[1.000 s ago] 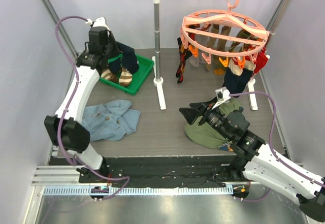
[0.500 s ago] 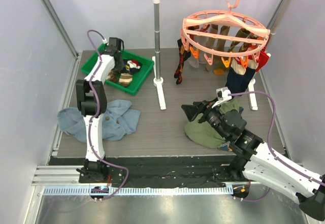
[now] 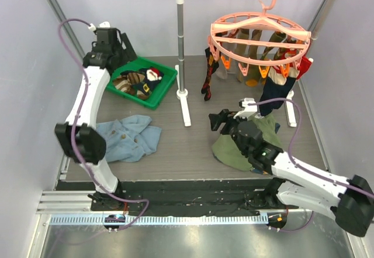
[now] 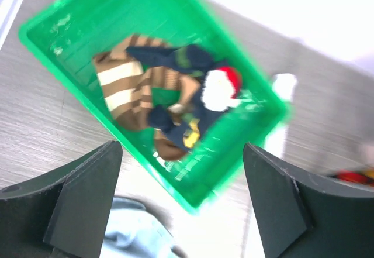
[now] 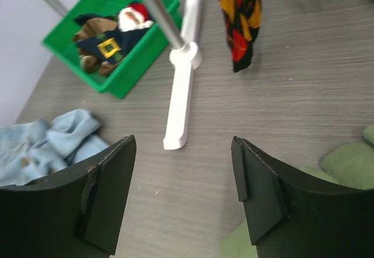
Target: Remove the socks clipped to the hanger
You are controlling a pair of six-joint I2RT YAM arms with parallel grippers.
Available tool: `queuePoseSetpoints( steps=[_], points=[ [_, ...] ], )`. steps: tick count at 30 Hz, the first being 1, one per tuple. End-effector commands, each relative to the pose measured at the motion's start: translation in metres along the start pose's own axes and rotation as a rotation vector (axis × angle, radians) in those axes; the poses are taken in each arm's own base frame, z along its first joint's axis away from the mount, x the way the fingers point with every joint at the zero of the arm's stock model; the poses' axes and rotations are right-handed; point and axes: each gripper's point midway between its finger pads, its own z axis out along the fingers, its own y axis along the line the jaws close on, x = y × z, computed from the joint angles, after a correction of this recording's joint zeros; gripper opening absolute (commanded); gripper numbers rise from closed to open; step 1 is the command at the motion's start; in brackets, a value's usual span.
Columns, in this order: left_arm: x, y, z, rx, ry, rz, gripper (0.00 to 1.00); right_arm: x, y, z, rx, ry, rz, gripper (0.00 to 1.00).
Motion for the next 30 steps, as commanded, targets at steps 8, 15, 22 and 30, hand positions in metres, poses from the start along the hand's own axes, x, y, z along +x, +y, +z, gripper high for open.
queuePoseSetpoints(
  steps=[8,15,22,30],
  points=[
    [0.095,-0.076,-0.118,0.414,0.033,0.099,1.0,-0.062,-0.002,0.07,0.248,-0.325,-0.143,0.74],
    [0.12,-0.059,-0.134,0.448,0.038,0.11,1.0,-0.058,-0.005,0.112,0.335,-0.359,-0.358,0.75],
    [0.116,-0.043,-0.142,0.406,-0.026,0.146,1.0,-0.071,-0.027,0.151,0.466,-0.397,-0.382,0.73],
    [0.119,-0.051,-0.146,0.455,-0.024,0.142,1.0,-0.071,-0.036,0.17,0.481,-0.386,-0.429,0.31]
  ],
)
